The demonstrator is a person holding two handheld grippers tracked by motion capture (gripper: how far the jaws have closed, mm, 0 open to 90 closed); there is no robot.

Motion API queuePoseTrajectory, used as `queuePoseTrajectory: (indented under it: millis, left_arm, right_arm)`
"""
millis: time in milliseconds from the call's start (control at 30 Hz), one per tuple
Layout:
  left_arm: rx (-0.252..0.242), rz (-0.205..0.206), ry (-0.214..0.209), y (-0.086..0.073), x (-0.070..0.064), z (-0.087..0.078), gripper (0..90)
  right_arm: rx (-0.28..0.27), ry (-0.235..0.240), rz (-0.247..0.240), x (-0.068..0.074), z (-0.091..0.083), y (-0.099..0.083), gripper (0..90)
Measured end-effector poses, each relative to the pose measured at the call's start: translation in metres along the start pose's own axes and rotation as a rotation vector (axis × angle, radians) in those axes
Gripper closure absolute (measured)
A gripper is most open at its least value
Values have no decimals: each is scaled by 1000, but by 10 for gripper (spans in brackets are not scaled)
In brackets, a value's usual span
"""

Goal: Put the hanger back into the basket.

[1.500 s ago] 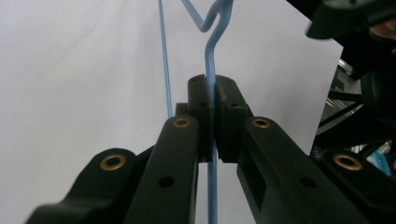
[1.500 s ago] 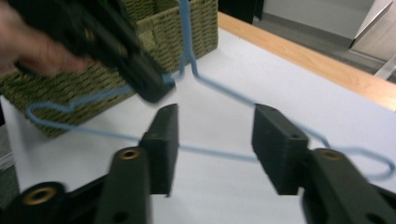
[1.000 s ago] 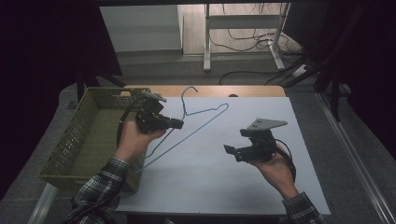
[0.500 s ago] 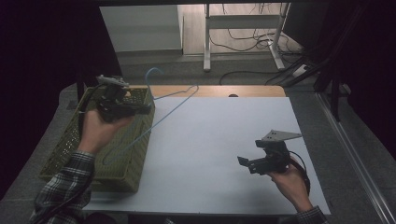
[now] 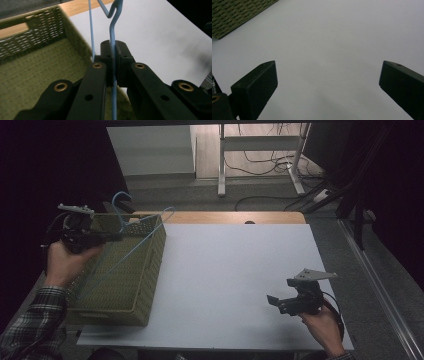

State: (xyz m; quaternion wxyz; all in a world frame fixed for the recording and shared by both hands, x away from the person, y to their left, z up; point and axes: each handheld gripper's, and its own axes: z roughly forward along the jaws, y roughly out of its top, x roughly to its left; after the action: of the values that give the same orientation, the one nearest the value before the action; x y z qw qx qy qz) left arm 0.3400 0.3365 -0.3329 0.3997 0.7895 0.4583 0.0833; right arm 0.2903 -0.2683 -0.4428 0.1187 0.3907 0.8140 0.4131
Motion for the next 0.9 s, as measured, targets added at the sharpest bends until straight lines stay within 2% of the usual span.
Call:
queuePoseTrajectory:
  millis: [233, 433, 700, 900]
  left_arm:
    - [-18, -30, 35, -22, 26, -12, 870]
    - [-30, -33, 35, -40, 43, -10, 870]
    - [-20, -74, 22, -60, 61, 14, 869]
    - [16, -109, 26, -74, 72, 36, 869]
  right_arm:
    - [2, -6, 17, -4, -2, -6, 16]
    - [22, -11, 26, -7, 1, -9, 16]
    - [34, -9, 27, -9, 3, -10, 16]
    - [42, -12, 17, -7, 5, -11, 15]
